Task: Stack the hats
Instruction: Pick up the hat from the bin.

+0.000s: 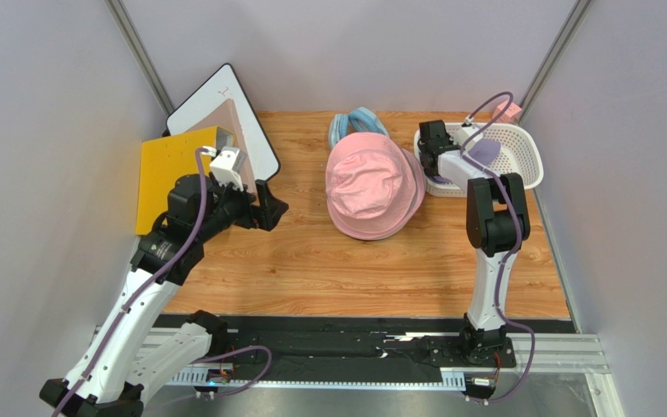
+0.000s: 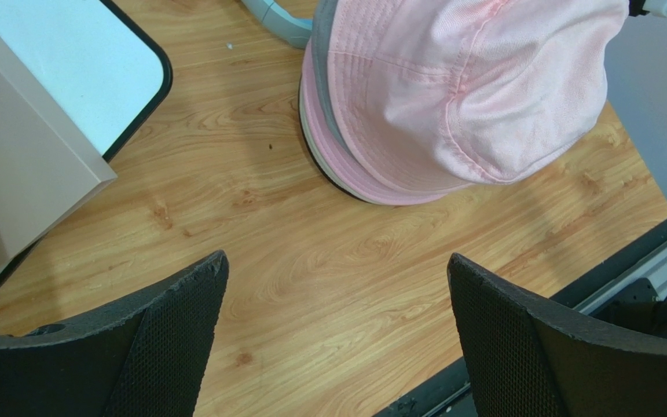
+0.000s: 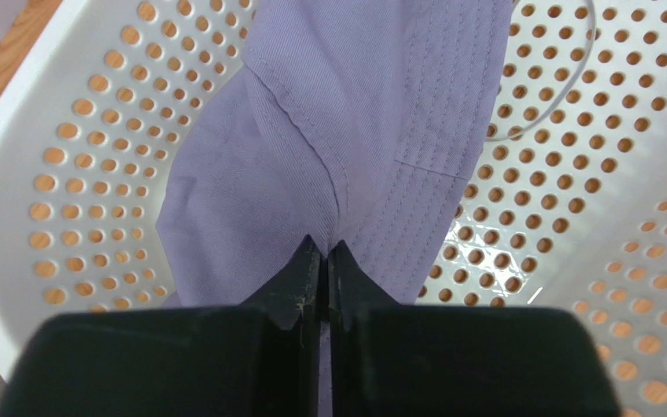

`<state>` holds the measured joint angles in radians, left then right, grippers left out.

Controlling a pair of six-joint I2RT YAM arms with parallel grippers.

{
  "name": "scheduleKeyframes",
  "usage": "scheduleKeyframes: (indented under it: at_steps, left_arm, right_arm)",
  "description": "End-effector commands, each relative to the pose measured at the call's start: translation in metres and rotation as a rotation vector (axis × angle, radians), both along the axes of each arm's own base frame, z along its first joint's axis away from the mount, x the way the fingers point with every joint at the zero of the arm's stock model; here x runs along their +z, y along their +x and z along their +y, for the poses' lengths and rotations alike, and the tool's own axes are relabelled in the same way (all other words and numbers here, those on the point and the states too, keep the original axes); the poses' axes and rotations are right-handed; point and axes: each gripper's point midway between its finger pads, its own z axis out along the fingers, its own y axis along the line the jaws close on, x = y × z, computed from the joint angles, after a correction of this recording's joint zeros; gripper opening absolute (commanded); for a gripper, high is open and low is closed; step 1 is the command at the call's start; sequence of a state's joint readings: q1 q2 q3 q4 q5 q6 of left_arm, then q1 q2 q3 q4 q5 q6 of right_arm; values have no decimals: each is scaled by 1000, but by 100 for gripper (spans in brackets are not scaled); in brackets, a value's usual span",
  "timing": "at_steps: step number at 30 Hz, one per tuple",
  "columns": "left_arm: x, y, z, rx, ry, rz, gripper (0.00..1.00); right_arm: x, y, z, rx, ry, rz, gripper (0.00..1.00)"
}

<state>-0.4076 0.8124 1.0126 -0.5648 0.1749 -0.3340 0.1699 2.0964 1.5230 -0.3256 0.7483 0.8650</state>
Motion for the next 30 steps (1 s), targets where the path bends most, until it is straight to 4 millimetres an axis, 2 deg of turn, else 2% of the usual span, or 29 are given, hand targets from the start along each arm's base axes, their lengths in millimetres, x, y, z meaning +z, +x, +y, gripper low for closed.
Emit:
scheduleKeyframes:
  at_steps: [1,2,3,5,7,8,9,12,13,15,16,19,20,22,23,25,27,30]
  left_arm:
    - [5,2,1,-6,2,-29,99]
    - [5,2,1,-6,1,-30,99]
    - [5,1,1,-7,0,-31,99]
    - [5,2,2,-4,1,-30,100]
    - [6,1,2,-3,0,-33,99]
    - [7,1,2,-3,-2,-37,99]
    - [7,1,3,-1,-3,-36,99]
    - [8,0,3,-1,-6,-42,100]
    - [9,1,4,1,-4,-46,99]
    - [10,0,4,-1,-2,-53,99]
    - [12,-1,3,-13,-5,-60,99]
    - [16,-4,0,-39,-12,-80,100]
    - [17,-5,-1,-46,-17,-85,99]
    - [23,-9,-5,-82,-32,-114,100]
    - [25,-11,-7,-93,-40,-125,99]
    - [30,-14,-10,-116,-55,-155,99]
    - [31,-15,-11,-130,-58,-161,99]
    - [36,-22,-25,-206,-106,-160,97]
  right_arm:
    - [25,14,4,-16,20,-108,0]
    - [27,12,3,-17,26,-114,0]
    - [45,9,4,-22,36,-158,0]
    - [49,-4,0,-41,33,-181,0]
    - [80,-12,-3,-49,44,-253,0]
    - [79,-21,-6,-52,40,-251,0]
    - [103,-26,-6,-51,47,-299,0]
    - [121,-39,-10,-54,45,-331,0]
    - [136,-44,-12,-52,44,-361,0]
    - [152,-51,-12,-41,47,-387,0]
    - [173,-57,-12,-25,50,-427,0]
    - [208,-68,-13,-2,43,-481,0]
    - [230,-78,-14,15,35,-515,0]
    - [257,-89,-13,43,37,-556,0]
    - [280,-102,-14,65,31,-598,0]
    - [300,-112,-10,115,36,-623,0]
    - [334,-132,-9,153,38,-687,0]
    - [365,-154,3,243,70,-741,0]
